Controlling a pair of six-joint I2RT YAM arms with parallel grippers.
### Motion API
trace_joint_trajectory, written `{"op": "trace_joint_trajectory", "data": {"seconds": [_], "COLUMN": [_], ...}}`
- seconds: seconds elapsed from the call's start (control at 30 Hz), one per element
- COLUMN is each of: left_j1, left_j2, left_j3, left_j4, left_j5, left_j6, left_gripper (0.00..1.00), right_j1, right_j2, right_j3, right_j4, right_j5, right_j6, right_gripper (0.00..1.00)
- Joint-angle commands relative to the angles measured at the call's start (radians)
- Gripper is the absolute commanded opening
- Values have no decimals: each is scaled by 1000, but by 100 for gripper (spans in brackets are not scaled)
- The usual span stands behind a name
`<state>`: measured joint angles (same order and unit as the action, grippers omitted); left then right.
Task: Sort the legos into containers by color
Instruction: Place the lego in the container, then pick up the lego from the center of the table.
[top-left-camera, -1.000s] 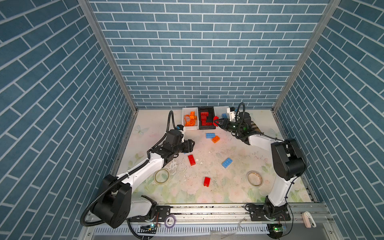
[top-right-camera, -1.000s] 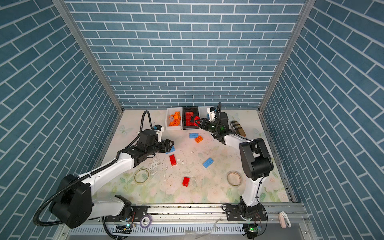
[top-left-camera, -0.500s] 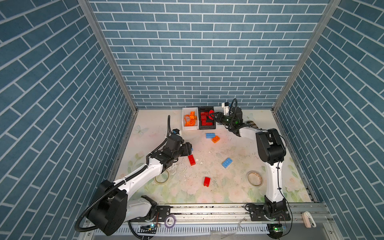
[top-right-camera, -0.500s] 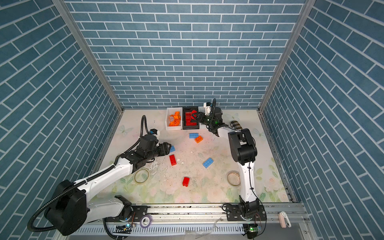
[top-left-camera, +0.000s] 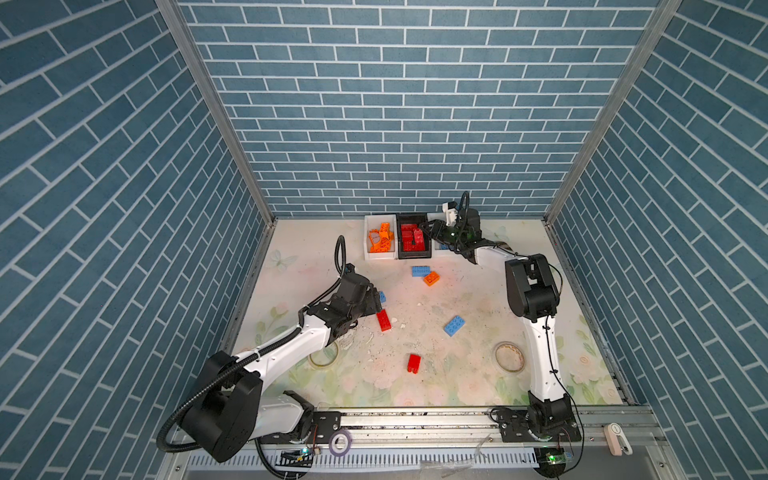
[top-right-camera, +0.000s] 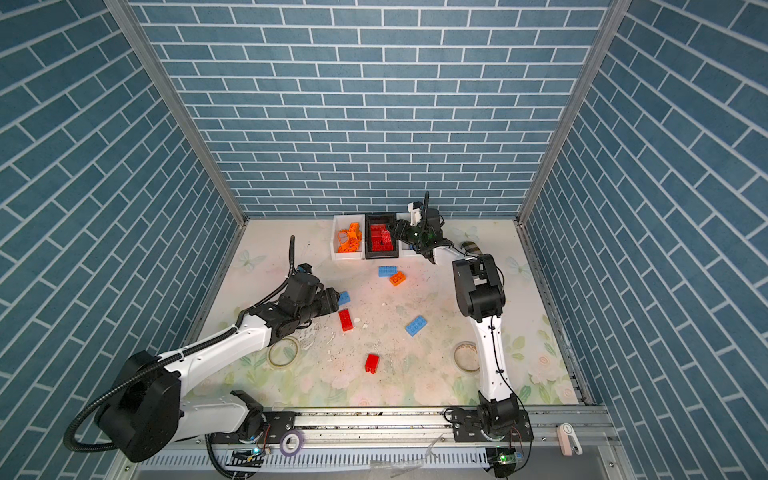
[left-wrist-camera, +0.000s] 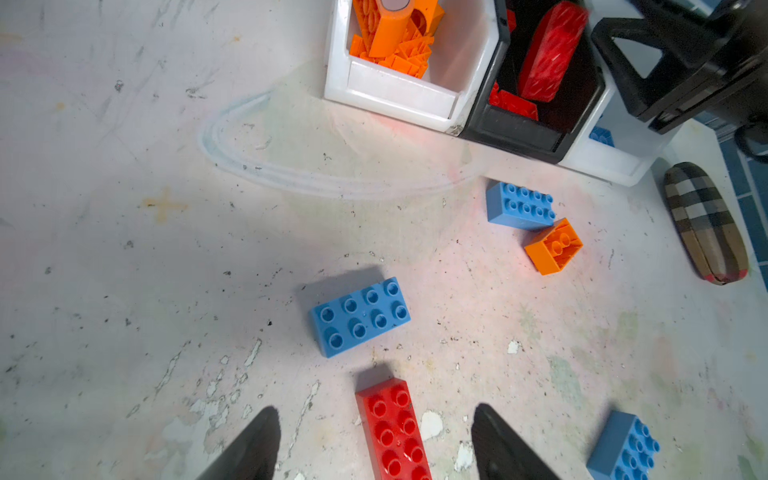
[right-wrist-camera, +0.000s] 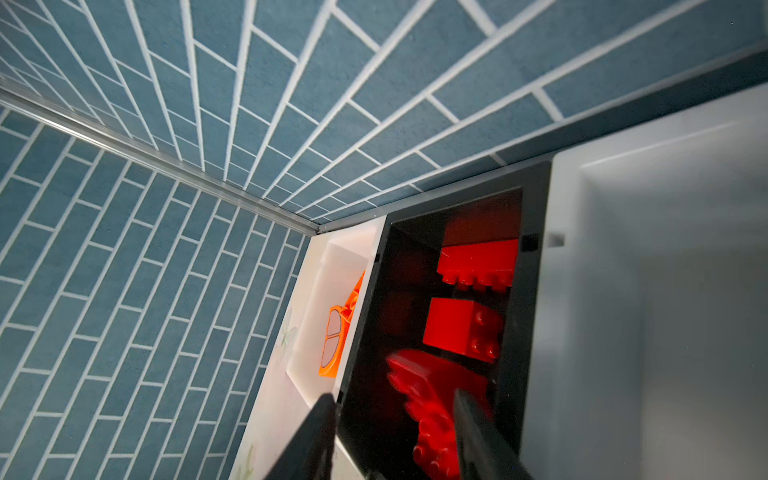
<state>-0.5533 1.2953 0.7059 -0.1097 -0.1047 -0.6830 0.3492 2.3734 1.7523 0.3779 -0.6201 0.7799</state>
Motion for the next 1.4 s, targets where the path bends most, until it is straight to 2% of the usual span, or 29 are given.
{"op": "trace_joint_trajectory", "data": {"seconds": [0.0,0.27,0.47,0.7,0.93,1.2,1.37], "left_j1": [-9,-14,-17,-20,-18,-16,-4], "left_j2": [17,85,152,273,369,419,455], "left_j3": [26,74,130,277,373,413,426], "left_j4": [-18,-20,-33,-180,-271,-307,-301], "left_j5": [-47,-40,-26,-69,-62,-93,-71], "left_j6": [-39,-58,-80,-106,-162,-191,-204], "left_gripper": [76,81,83,84,85,85,84], "right_j1": [-3,-6,-3,-3,-2,-5,-7], "right_j2": [16,-53,-144,-280,-394,-457,-493], "right_j3": [19,-15,-108,-261,-405,-501,-546], "right_j4": [-48,-31,21,59,61,68,68], "right_j5": [15,16,17,56,112,114,124], "right_j6": [-40,-48,-35,-43,-58,-42,-44], "right_gripper": [55,58,59,59,59,60,59]}}
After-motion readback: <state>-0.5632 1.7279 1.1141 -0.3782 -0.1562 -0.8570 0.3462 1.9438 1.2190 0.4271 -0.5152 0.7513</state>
